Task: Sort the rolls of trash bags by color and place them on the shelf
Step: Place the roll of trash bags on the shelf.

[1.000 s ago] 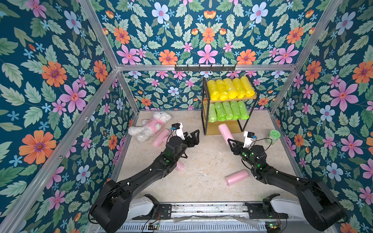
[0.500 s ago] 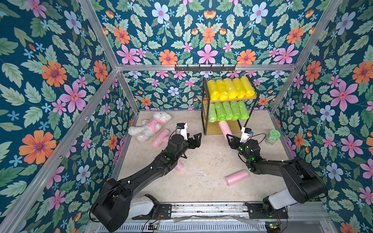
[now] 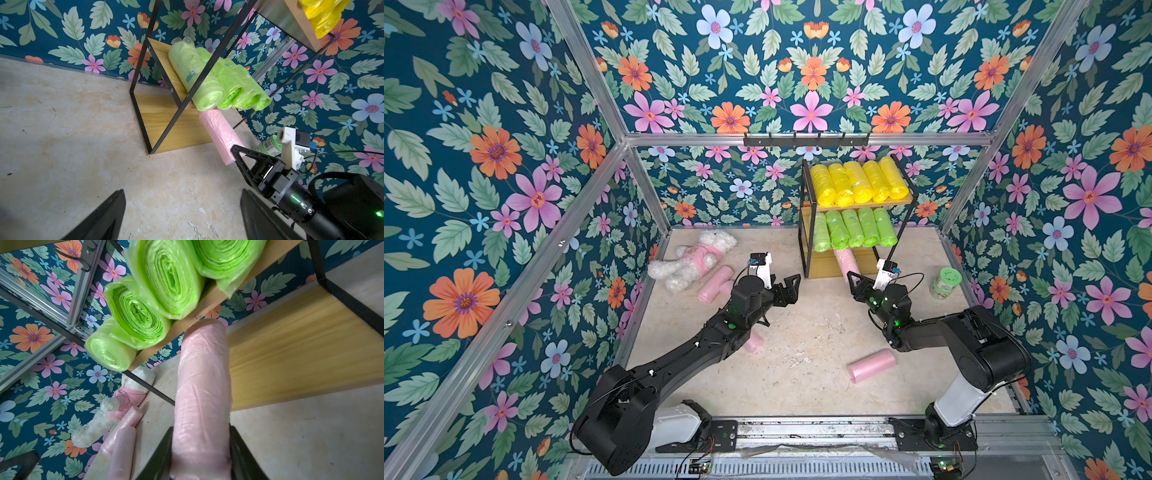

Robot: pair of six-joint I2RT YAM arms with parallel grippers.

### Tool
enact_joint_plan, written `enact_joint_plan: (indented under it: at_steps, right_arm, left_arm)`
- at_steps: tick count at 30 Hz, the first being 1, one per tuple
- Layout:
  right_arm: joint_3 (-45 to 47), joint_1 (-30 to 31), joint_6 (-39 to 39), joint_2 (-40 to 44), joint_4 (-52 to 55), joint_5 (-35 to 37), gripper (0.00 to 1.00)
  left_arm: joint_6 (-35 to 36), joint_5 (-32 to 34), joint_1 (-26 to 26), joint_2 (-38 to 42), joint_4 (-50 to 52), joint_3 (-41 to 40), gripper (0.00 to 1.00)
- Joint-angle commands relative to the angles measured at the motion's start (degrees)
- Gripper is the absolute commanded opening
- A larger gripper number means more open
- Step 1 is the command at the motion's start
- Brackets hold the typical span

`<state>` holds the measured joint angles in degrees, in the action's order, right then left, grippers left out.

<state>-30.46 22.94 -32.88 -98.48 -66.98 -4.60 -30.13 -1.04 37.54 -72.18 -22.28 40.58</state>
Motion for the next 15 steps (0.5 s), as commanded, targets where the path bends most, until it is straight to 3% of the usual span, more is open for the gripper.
enact_joint_plan:
  at_steps: [1, 15]
  right_arm:
    - [-0.8, 0.1, 1.0, -1.0, -5.6, 1.3, 0.29]
    - [-3.7, 4.4, 2.0, -6.8, -7.4, 7.1, 0.29]
  left_arm:
    - [-0.6, -0.2, -0.1, -0.3, -1.0, 0.1, 0.92]
    - [-0.6, -0.6, -0.1, -0.8, -1.4, -0.3, 0.92]
